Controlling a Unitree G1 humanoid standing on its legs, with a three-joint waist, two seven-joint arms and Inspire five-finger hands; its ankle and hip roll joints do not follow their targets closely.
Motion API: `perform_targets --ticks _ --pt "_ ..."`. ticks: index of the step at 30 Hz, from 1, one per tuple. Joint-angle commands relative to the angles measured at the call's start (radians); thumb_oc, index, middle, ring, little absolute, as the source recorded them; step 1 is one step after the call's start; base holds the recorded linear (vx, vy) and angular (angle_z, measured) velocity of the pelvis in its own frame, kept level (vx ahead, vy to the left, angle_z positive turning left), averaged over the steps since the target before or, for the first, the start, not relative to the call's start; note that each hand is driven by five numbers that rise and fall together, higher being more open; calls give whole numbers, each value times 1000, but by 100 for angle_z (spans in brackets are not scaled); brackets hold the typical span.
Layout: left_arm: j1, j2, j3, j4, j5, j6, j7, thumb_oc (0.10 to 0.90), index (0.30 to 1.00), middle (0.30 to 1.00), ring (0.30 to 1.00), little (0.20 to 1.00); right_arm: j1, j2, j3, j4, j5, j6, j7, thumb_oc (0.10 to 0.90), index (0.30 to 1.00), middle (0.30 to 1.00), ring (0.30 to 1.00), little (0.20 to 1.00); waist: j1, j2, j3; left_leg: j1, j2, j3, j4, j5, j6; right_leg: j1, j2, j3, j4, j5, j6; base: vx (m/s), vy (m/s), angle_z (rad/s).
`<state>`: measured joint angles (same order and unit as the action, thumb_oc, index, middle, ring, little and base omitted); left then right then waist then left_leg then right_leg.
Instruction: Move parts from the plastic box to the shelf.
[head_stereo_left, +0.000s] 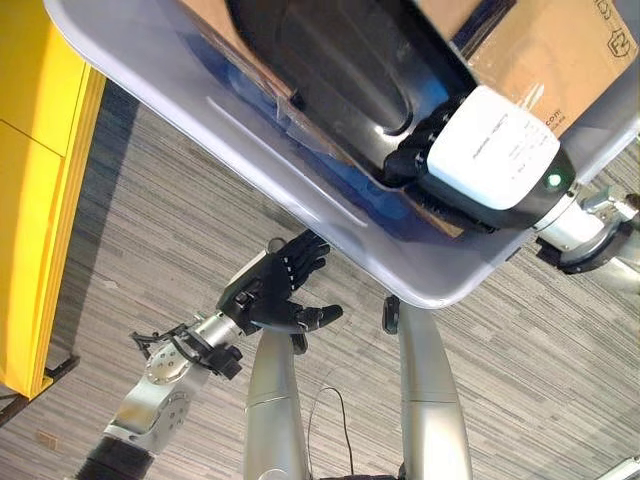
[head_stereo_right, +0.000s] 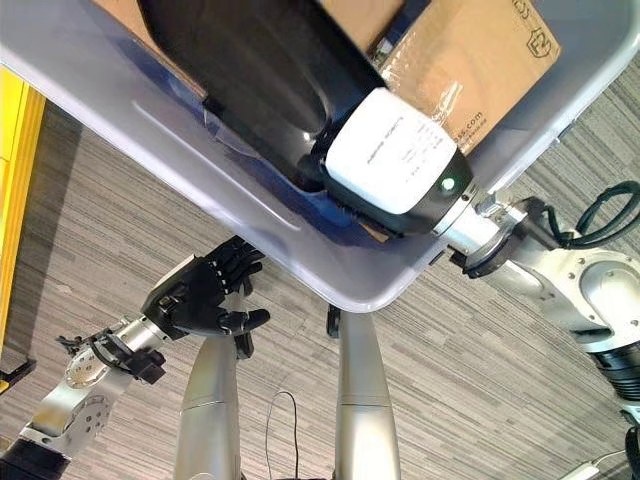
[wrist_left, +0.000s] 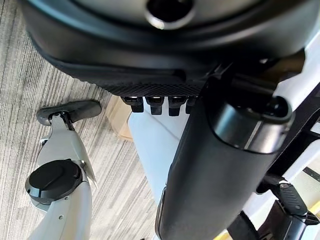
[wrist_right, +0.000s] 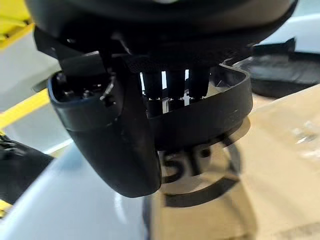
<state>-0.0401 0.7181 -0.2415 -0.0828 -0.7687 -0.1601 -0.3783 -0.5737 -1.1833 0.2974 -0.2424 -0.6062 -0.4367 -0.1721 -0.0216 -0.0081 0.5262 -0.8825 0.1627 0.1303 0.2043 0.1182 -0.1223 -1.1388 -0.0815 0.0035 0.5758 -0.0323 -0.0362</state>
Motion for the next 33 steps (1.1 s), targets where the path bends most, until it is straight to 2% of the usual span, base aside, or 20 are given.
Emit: perform_targets --ticks 1,3,5,7,10,13,20,22,23,28,29,33 --pt "70 -81 -19 -149 32 -62 11 900 1000 1000 1000 1000 20 -11 0 -152 75 -80 -7 400 300 300 300 300 -43 75 -6 84 162 -92 -16 6 -28 75 -74 -38 -44 -21 102 9 79 1" --pt "78 -89 -13 -152 36 -36 44 900 1000 1000 1000 1000 49 21 -12 -181 53 -78 -21 400 300 300 300 300 -44 75 -6 107 162 -85 -14 3 -26 101 -76 -42 -49 -25 100 21 86 -1" --pt "90 -100 -8 -151 24 -41 57 900 1000 1000 1000 1000 80 58 -27 -200 130 -50 -18 400 300 300 300 300 -46 71 -6 135 164 -80 -11 -2 -25 132 -76 -46 -50 -32 98 37 94 -3" --pt "107 -109 3 -153 24 -51 56 900 1000 1000 1000 1000 120 100 -38 -217 144 -52 -22 400 300 300 300 300 -47 70 -6 164 164 -74 -13 -3 -23 159 -76 -47 -49 -38 98 36 92 -4" --pt "133 -121 18 -160 47 -47 77 900 1000 1000 1000 1000 197 176 -49 -241 179 -42 41 400 300 300 300 300 -51 65 -6 227 163 -65 -21 -11 -22 221 -77 -51 -51 -49 95 44 97 -5" --pt "138 -130 32 -150 28 -50 80 900 1000 1000 1000 1000 242 252 0 -242 214 -12 69 400 300 300 300 300 -57 63 -6 335 149 -57 -20 -27 -12 335 -74 -51 -59 -72 90 71 131 -4" --pt "98 -153 45 -139 6 -36 132 900 1000 1000 1000 1000 222 308 39 -184 280 20 27 400 300 300 300 300 -69 55 -6 509 151 -62 -42 -30 -4 544 -62 -46 -124 -89 77 58 101 0" --pt "97 -161 55 -134 13 29 158 900 1000 1000 1000 1000 238 319 21 -170 395 59 45 400 300 300 300 300 -73 49 -8 571 150 -68 -55 -31 -4 628 -63 -44 -166 -85 77 113 118 2" --pt "107 -168 62 -130 8 75 176 900 1000 1000 1000 1000 259 325 3 -166 438 61 55 400 300 300 300 300 -77 45 -33 600 149 -67 -74 -28 -7 667 -64 -42 -208 -77 81 146 185 3" --pt "126 -171 78 -115 22 136 179 900 1000 1000 1000 1000 339 313 -73 -199 471 44 67 400 300 300 300 300 -90 46 -93 668 139 -40 -123 -37 -9 767 -77 -36 -310 -52 100 139 164 -2" --pt "136 -174 92 -117 9 164 175 900 1000 1000 1000 1000 373 309 -105 -217 515 48 78 400 300 300 300 300 -93 47 -119 695 128 -27 -137 -52 -7 812 -82 -33 -348 -44 111 165 140 1" --pt "166 -190 107 -121 15 197 187 900 1000 1000 1000 1000 420 325 -144 -238 572 51 97 400 300 300 300 300 -91 47 -151 731 107 -12 -152 -79 0 878 -91 -31 -403 -29 125 137 104 -4"
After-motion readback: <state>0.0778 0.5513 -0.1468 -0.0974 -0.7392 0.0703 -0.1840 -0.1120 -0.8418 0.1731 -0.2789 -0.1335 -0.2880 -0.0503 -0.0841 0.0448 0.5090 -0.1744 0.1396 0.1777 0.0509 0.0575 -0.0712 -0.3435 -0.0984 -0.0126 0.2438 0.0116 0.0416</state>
